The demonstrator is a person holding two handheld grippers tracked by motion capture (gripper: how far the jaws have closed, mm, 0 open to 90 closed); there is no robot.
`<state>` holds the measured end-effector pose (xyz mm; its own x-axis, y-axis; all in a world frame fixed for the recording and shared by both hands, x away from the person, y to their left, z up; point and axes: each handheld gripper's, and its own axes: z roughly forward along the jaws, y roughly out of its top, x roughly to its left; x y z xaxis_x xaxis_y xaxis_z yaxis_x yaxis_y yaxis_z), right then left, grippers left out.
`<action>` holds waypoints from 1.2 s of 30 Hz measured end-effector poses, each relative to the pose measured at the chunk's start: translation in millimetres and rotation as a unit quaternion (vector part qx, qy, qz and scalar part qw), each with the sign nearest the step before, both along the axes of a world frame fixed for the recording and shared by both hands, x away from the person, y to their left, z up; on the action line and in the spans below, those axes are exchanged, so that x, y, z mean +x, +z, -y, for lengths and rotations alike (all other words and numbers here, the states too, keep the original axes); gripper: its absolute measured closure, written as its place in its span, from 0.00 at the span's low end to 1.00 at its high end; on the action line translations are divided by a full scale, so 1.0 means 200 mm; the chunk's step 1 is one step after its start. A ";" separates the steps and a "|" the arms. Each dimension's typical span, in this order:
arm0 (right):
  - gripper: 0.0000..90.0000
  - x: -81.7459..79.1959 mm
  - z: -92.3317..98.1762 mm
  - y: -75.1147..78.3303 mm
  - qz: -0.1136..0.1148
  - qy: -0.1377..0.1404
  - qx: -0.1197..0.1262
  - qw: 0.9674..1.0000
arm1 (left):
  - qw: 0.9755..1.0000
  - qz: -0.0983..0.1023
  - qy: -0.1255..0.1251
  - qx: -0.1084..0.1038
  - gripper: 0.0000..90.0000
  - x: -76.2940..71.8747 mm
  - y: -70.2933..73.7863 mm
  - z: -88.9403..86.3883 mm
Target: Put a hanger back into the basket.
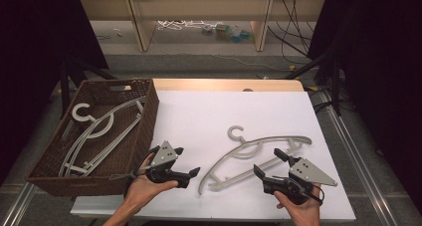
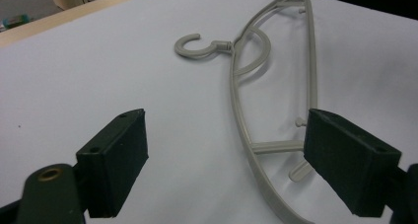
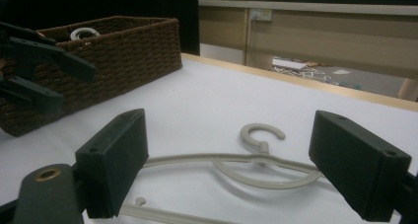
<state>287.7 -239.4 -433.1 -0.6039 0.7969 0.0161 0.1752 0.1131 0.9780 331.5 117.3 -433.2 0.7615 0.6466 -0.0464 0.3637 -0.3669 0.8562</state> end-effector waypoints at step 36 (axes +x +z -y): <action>0.18 -0.04 0.00 0.00 -0.008 -0.002 -0.005 1.000 | 0.988 -0.069 -0.070 0.117 0.28 0.36 -0.17 0.44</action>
<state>279.9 -238.9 -432.4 -0.6002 0.7997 0.0168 0.1912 0.1230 0.9738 404.3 29.9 -467.0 0.8410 0.5408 -0.0179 0.4027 -0.6036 0.6881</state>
